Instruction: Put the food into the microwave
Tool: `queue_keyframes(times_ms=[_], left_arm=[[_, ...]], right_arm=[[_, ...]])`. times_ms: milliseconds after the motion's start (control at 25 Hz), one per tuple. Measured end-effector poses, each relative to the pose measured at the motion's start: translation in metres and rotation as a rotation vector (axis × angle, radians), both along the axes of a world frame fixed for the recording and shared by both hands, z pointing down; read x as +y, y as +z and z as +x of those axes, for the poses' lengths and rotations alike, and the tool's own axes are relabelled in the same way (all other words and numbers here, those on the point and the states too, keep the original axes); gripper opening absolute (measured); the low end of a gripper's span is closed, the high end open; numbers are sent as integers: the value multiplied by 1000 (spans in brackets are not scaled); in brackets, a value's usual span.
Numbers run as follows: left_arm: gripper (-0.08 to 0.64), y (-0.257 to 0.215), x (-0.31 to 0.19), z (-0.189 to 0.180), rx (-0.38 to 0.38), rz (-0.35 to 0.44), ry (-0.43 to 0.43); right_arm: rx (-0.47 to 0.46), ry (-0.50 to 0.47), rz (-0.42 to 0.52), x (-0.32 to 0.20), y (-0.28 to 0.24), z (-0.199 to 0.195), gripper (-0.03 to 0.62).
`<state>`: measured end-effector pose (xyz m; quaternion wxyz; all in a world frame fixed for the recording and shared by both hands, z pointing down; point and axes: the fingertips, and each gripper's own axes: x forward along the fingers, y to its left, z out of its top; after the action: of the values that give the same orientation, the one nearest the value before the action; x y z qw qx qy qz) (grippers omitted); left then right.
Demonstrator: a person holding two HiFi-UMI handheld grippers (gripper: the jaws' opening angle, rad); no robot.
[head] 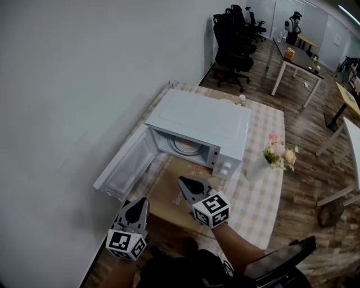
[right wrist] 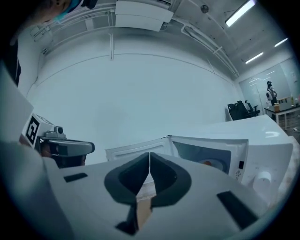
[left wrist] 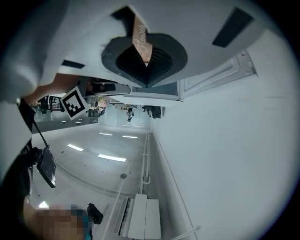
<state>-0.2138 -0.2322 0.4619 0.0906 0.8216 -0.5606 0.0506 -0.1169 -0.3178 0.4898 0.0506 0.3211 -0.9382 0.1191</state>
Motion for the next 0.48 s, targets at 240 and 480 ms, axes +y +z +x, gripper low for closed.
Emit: queue_keyframes(times_ms=[240,480], left_arm=[[8,-21,27,-34,10,31,-56],[8,-31,52,-73,26,45,-77]], right_arm=[[5,-35,11,29,-17,-22,9],[-36,-34,3,56,-32,-52,9]])
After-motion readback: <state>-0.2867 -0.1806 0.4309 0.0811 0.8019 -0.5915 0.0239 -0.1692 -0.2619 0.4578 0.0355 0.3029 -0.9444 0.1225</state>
